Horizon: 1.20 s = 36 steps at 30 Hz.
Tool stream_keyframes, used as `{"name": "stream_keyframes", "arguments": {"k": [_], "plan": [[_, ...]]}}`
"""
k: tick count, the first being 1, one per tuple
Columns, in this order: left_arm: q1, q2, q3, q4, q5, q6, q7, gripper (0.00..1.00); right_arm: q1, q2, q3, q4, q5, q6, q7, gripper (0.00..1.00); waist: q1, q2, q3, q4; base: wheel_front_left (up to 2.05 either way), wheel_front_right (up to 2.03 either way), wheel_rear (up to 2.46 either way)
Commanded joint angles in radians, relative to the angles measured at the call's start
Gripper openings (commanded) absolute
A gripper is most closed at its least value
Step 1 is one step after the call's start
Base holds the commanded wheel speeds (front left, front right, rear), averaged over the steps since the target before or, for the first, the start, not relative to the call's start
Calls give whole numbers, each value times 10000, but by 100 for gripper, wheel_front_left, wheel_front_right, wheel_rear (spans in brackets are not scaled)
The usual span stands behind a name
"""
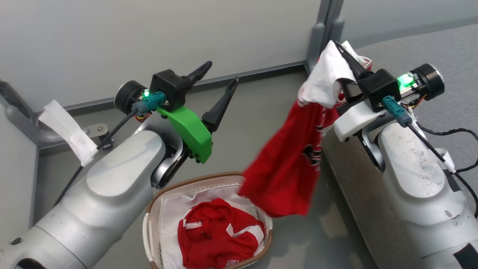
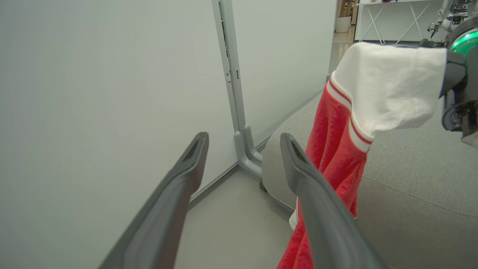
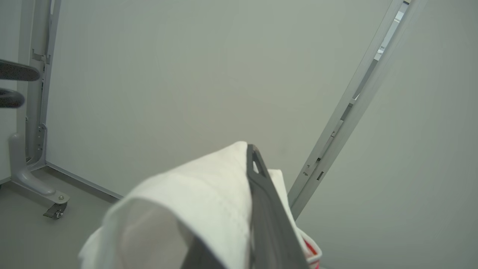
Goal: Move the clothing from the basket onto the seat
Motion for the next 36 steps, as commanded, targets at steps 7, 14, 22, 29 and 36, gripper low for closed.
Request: {"name": "stream_keyframes", "arguments": {"k": [7, 14, 22, 29, 36], "plan": [[776, -82, -376, -374, 145, 186, -76, 100, -194, -957, -84, -179, -35, -10, -25, 0, 0, -1, 255, -1417, 0, 0, 0], [1068, -78, -566, -637, 173, 332, -53, 100, -351, -1400, -107, -473, 189, -12, 15, 0, 0, -1, 525, -2595, 0, 0, 0], [1142, -32, -703, -834, 231, 369, 6, 100, -332, -1468, -100, -816, 387, -12, 175, 0, 0, -1, 925, -3623, 0, 0, 0], [1057, -46, -827, -975, 272, 409, 106, 100, -187, -1481, -159, -949, 470, -12, 246, 0, 0, -1, 1152, -3904, 0, 0, 0], [945, -8, -925, -1234, 361, 461, 108, 100, -769, -1618, -77, -644, 759, -12, 652, 0, 0, -1, 1506, -3496, 0, 0, 0]]}}
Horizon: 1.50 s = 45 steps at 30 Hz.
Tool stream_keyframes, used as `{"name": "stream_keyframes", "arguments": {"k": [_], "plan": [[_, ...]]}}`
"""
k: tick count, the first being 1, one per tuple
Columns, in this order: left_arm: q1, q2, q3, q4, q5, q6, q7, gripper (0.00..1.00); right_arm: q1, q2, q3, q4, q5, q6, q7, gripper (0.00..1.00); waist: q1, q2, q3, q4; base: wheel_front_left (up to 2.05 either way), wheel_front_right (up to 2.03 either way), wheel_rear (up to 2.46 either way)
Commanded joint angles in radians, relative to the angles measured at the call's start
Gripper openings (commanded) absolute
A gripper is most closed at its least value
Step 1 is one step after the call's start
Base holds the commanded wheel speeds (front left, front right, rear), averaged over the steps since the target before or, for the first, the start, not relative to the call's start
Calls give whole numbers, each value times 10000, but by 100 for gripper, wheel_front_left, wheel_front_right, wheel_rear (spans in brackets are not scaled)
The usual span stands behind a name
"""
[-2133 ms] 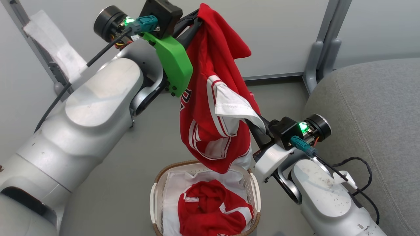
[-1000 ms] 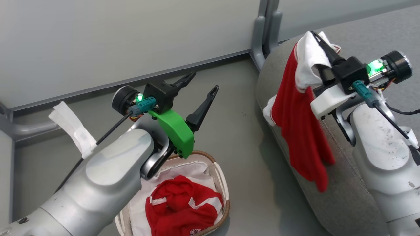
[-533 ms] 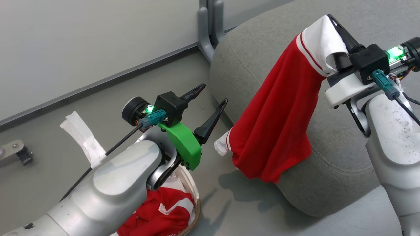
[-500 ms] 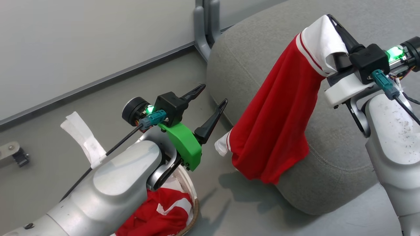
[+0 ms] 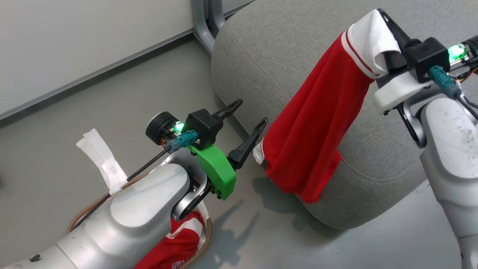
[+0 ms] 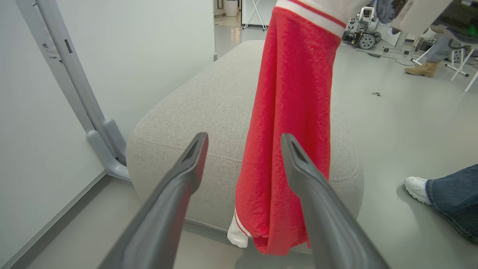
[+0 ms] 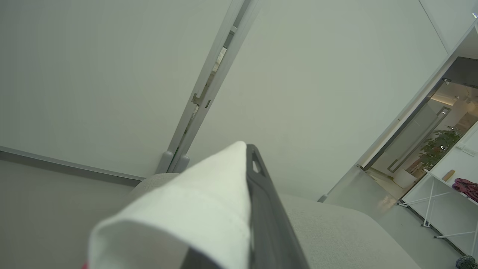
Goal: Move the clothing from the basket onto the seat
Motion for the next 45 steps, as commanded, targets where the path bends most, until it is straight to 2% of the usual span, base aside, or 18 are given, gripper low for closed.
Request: {"name": "stream_keyframes", "arguments": {"k": [1, 9, 15, 20, 24, 27, 29, 34, 39, 45], "plan": [[-42, 118, -33, -63, 53, 64, 1, 100, -372, -106, 85, 98, 148, -14, 121, 0, 0, -1, 223, 267, 0, 0, 0], [-328, 340, -170, -894, 376, 336, 307, 100, -3047, -1206, 414, 925, 593, -14, 1214, 0, 0, -1, 1169, 1179, 0, 0, 0], [-713, 682, -122, -2020, 634, 716, 680, 100, -5626, -2533, -212, 1175, 638, -15, 2179, 0, 0, -1, 2247, 1949, 0, 0, 0], [-1090, 716, -68, -2729, 936, 906, 744, 100, -7392, -4061, -535, 1205, 319, -15, 2991, 0, 0, -1, 3042, 2736, 0, 0, 0], [-1357, 653, -87, -2967, 1098, 969, 818, 100, -8021, -4944, -711, 1167, 131, -15, 3334, 0, 0, -1, 3566, 3212, 0, 0, 0], [-1633, 597, -141, -3054, 1246, 923, 891, 100, -7897, -5389, -879, 1336, 55, -15, 3415, 0, 0, -1, 3997, 3462, 0, 0, 0], [-1880, 541, -157, -3121, 1395, 936, 975, 100, -7550, -5426, -1345, 1548, 89, -15, 3282, 0, 0, -1, 4383, 3582, 0, 0, 0], [-2274, 427, -270, -3241, 1611, 868, 1199, 100, -6210, -4808, -3027, 2361, -167, -14, 2665, 0, 0, -1, 5014, 3704, 0, 0, 0], [-2447, 595, -363, -3306, 1694, 822, 1413, 100, -4794, -3625, -4613, 3081, -711, -15, 1920, 0, 0, -1, 5363, 3641, 0, 0, 0], [-2356, 854, -392, -3366, 1664, 922, 1564, 100, -3863, -2510, -5442, 3840, -1348, -15, 1364, 0, 0, -1, 5438, 3485, 0, 0, 0]]}}
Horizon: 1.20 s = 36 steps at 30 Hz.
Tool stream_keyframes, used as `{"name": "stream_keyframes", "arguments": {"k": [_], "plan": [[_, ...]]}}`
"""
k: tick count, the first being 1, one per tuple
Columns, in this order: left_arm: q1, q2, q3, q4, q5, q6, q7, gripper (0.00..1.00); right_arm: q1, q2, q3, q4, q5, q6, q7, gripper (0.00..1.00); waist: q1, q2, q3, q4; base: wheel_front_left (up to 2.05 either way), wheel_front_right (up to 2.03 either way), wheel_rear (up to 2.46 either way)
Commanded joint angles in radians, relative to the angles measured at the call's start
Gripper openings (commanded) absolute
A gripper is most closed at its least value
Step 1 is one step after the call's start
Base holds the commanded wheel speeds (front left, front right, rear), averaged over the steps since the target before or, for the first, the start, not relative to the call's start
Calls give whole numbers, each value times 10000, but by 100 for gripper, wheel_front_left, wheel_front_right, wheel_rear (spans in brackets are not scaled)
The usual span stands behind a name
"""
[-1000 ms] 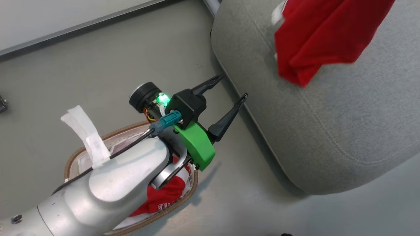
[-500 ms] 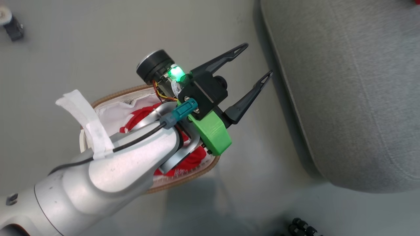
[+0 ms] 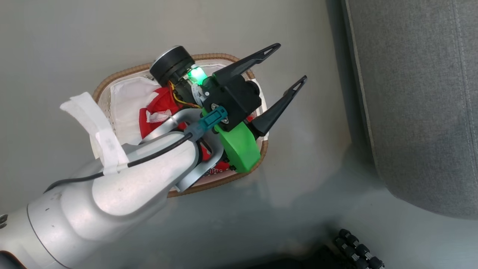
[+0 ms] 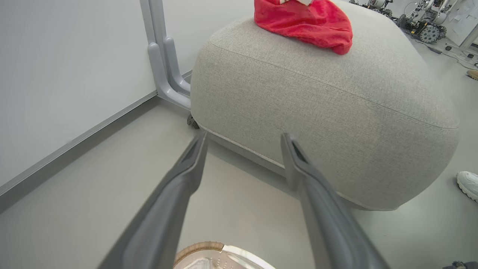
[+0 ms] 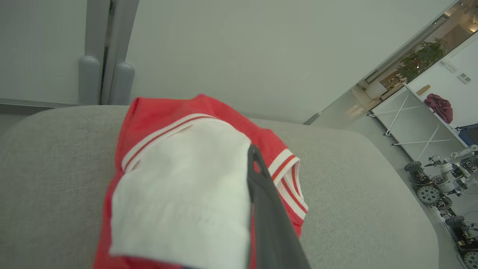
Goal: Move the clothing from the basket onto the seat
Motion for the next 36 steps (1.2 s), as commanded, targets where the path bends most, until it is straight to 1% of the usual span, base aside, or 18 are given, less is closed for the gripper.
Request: {"name": "stream_keyframes", "arguments": {"k": [1, 3, 4, 6, 7, 8, 10, 14, 20, 25, 31, 36], "plan": [[-27, 79, 12, -51, 30, 64, 22, 100, 193, 87, -127, 122, -125, -17, -143, 0, -2, 0, 42, -39, 0, 0, 0], [13, 146, 11, -69, -10, 91, 56, 100, 381, 276, -262, 270, -304, -17, -294, 0, -2, 0, 14, -84, 0, 0, 0], [41, 173, 13, -70, -36, 100, 62, 100, 455, 377, -331, 326, -399, -17, -395, 2, -2, 0, -13, -101, 0, 0, 0], [108, 204, 20, -54, -89, 126, 31, 100, 612, 540, -428, 433, -569, -17, -551, 38, -2, 0, -89, -133, 0, 0, 0], [138, 211, 24, -44, -112, 119, 14, 100, 649, 597, -463, 470, -604, -17, -601, 81, -2, 0, -121, -153, 0, 0, 0], [179, 222, 22, -23, -106, 134, -8, 100, 719, 662, -490, 521, -640, -17, -660, 100, -2, 0, -170, -177, 0, 0, 0], [236, 216, 23, -14, -145, 165, -61, 100, 840, 747, -496, 640, -671, -17, -761, 100, -2, 0, -279, -233, 0, 0, 0], [385, 173, 30, 39, -229, 186, -210, 100, 1134, 959, -414, 935, -385, -17, -1027, 100, -2, 0, -596, -361, 0, 0, 0], [715, 119, 115, 284, -464, 231, -577, 100, 1871, 1162, 275, 1239, 58, -17, -1465, 100, -2, 0, -1334, -600, 0, 0, 0], [1057, 130, 349, 545, -755, 335, -998, 100, 2385, 1054, 974, 1247, 539, -17, -1674, 100, -2, 0, -2057, -703, 0, 0, 0], [1606, 115, 741, 1035, -1254, 461, -1612, 100, 2559, 717, 1805, 799, 1139, -17, -1696, 100, -2, 0, -3117, -506, 0, 0, 0], [2154, 116, 1159, 1487, -1502, 616, -2052, 100, 2397, 727, 2437, 320, 1543, -17, -1475, 100, -2, 0, -3944, -67, 0, 0, 0]]}}
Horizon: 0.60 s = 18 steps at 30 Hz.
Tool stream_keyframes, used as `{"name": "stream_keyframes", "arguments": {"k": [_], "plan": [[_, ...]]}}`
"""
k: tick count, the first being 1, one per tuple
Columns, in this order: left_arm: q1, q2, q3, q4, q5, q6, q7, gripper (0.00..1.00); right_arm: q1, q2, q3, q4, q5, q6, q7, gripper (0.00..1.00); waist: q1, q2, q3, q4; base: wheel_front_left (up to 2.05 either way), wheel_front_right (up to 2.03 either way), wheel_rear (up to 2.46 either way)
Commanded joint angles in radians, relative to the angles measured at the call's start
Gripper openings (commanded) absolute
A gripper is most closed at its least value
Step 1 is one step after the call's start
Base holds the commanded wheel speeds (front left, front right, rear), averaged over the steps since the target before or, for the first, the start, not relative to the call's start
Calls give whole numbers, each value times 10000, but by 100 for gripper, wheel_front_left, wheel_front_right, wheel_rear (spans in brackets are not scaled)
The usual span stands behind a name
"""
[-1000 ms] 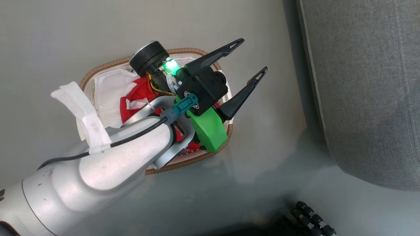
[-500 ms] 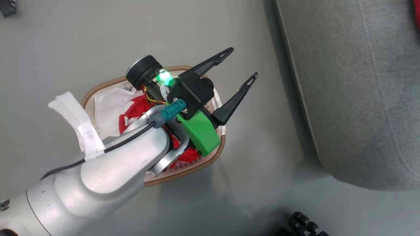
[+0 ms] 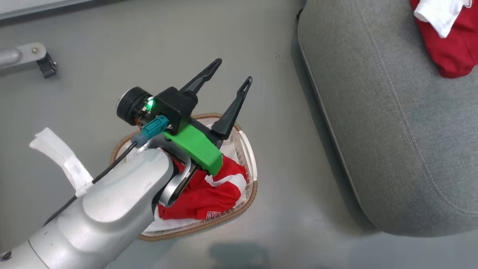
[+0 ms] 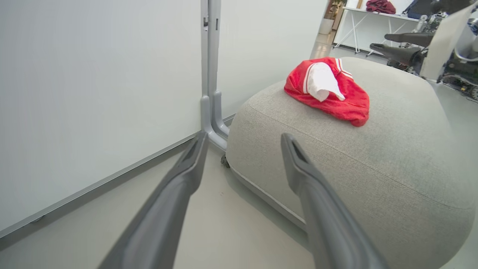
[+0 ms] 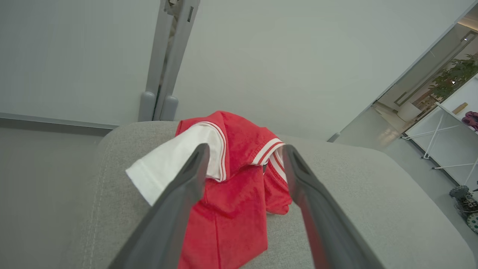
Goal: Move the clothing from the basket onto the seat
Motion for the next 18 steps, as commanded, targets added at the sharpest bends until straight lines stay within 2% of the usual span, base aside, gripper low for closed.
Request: {"name": "stream_keyframes", "arguments": {"k": [1, 8, 18], "plan": [[336, 40, 169, 128, -76, 64, -134, 100, 34, 82, 106, -95, 185, -16, 83, 100, 0, 0, -954, 533, 0, 0, 0], [1507, 274, 1283, 616, -322, 351, -304, 100, 328, 817, 356, -332, 751, -16, 114, 100, 0, 0, -1671, 1247, 0, 0, 0], [4022, 434, 4103, 426, 294, 576, -300, 100, 1649, 2321, 140, -666, 1028, -16, -455, 100, 0, 0, -2207, 2097, 0, 0, 0]]}}
